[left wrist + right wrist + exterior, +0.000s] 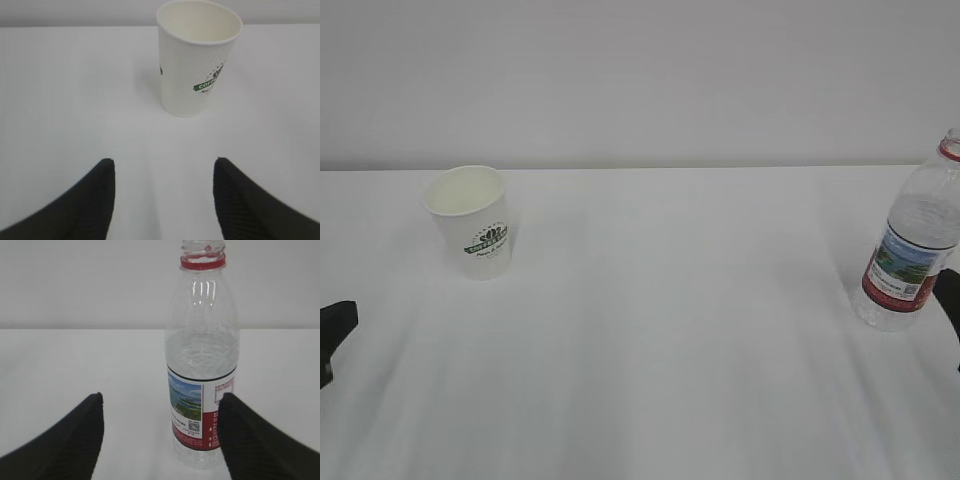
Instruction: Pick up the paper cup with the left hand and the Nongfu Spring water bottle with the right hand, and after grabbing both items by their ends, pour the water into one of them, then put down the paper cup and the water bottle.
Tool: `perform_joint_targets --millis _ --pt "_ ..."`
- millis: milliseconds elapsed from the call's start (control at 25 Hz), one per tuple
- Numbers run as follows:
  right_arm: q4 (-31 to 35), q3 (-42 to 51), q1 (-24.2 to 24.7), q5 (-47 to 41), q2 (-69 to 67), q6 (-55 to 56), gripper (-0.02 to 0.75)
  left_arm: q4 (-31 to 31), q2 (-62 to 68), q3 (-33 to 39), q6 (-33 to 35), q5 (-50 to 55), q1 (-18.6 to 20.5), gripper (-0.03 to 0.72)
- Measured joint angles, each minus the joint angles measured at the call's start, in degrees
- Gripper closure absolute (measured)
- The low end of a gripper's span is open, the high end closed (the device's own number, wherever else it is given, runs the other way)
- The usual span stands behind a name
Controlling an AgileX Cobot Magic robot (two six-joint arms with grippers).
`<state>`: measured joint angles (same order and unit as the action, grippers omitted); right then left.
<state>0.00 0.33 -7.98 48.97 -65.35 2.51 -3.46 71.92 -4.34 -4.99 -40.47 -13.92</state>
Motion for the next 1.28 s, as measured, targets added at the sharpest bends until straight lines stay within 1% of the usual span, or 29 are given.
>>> perform_joint_targets --millis 120,160,280,560,760,920,1160,1280 --pt "0.0 0.0 0.0 1.0 -0.1 0.0 0.203 0.8 1.4 3.7 0.0 -7.9 0.0 0.237" --pt "0.0 0.0 0.0 1.4 -0.1 0.0 0.203 1.5 1.7 4.1 0.0 -8.6 0.0 0.237" --pt "0.0 0.0 0.0 1.6 -0.1 0.0 0.203 4.1 2.8 4.3 0.0 -10.8 0.0 0.237" --pt "0.0 0.0 0.0 1.7 -0.1 0.0 0.204 7.2 4.0 4.3 -0.6 -17.7 0.0 0.237" --pt "0.0 0.0 0.0 1.7 -0.1 0.0 0.204 9.9 4.0 4.3 -2.3 -18.6 0.0 0.237" --pt "0.0 0.0 0.0 1.7 -0.1 0.0 0.204 10.3 4.0 4.3 -2.5 -21.5 0.0 0.237" --pt "-4.0 0.0 0.0 1.7 -0.1 1.2 0.204 10.9 4.0 4.3 -2.5 -23.2 0.0 0.237" --pt "-5.0 0.0 0.0 0.2 -0.1 1.3 0.204 11.0 4.0 4.3 -2.5 -23.2 0.0 0.237"
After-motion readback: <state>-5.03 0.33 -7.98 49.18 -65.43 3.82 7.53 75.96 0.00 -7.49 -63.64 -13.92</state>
